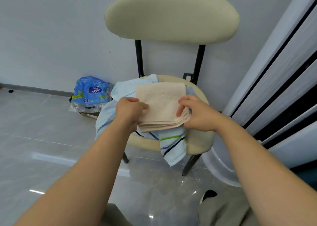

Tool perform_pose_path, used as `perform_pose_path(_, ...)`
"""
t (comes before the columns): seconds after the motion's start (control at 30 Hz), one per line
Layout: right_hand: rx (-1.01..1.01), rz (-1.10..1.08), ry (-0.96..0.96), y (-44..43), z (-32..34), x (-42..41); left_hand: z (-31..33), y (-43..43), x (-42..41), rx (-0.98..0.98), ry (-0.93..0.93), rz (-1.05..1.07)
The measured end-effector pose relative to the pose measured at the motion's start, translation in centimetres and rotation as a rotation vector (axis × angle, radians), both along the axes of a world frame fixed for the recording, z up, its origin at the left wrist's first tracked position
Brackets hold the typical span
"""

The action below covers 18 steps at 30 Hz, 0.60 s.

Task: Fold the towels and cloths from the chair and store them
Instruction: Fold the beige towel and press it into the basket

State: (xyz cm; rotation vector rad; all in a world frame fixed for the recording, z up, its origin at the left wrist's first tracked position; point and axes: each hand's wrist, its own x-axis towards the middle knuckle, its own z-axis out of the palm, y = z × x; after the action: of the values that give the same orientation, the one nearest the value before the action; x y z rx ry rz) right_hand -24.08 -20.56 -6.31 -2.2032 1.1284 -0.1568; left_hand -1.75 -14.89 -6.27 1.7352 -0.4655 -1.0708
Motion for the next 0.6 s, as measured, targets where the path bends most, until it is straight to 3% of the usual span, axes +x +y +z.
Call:
perform_pose_path(0.1,0.184,-0.164,-0.221,-0.4,0.1,0.2,-0.1,-0.4,0.1,-0.001,0.038,0.01)
perform_pose_path(0.23,0.189,-0.566,-0.448,-2.1,-1.9,1.6,0.4,-0.7,0.4,0.058,0.022,-0.058)
perform_pose_path(0.43,0.412,-0.8,-0.602,-4.3,-2.9,3.5,0.5,-1.6,0.8,0.033,0.037,-0.113)
perform_pose_path(0.6,0.623,-0.836,-0.706,-5.1,-2.6,3.9,0.4,-2.2,0.9,-0.001,0.168,-0.088)
